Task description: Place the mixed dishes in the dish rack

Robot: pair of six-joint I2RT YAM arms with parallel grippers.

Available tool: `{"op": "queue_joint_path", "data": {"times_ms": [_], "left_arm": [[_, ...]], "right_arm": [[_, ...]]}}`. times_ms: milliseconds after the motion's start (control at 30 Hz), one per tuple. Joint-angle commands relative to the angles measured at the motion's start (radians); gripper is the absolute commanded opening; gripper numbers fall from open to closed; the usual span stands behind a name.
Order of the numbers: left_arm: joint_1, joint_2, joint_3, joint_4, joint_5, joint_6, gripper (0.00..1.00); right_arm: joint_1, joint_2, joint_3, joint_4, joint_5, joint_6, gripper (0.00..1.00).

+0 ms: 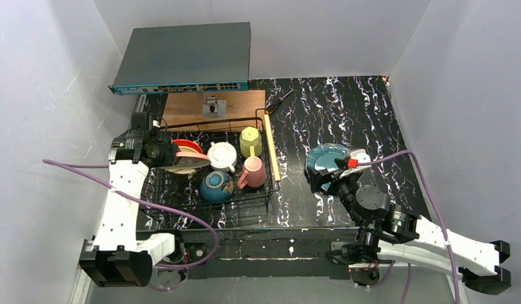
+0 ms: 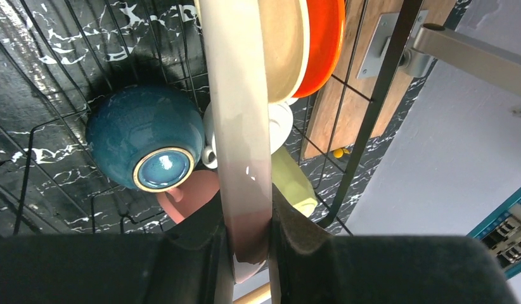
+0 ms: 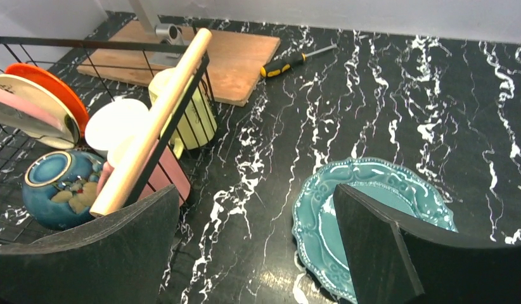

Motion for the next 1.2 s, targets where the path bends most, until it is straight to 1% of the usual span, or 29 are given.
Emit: {"op": "queue_joint_path", "data": {"times_ms": [0, 200, 467, 933, 1167], "left_arm": [[0.045, -0.013, 0.0, 0.074, 0.035, -0.022, 0.0], [0.057, -0.004, 0.003, 0.067, 0.015, -0.026, 0.0], [0.068, 0.008, -0.026, 0.092, 0.045, -0.029, 0.0], [0.07, 0.011, -0.076, 0.105, 0.037, -0.033, 0.0], [0.071, 0.049, -0.044, 0.055, 0.032, -0.003, 0.0]], "right_arm": [[0.0, -0.005, -0.004, -0.047, 0.034, 0.089, 0.98], [0.0, -0.02, -0.014, -0.074, 0.029, 0.115, 0.98], [-0.001, -0.03, -0.028, -0.07, 0.027, 0.121, 0.98], [-0.001, -0.027, -0.038, -0.074, 0.027, 0.137, 0.98], [-0.001, -0.009, -0.041, -0.062, 0.021, 0.14, 0.98]]}}
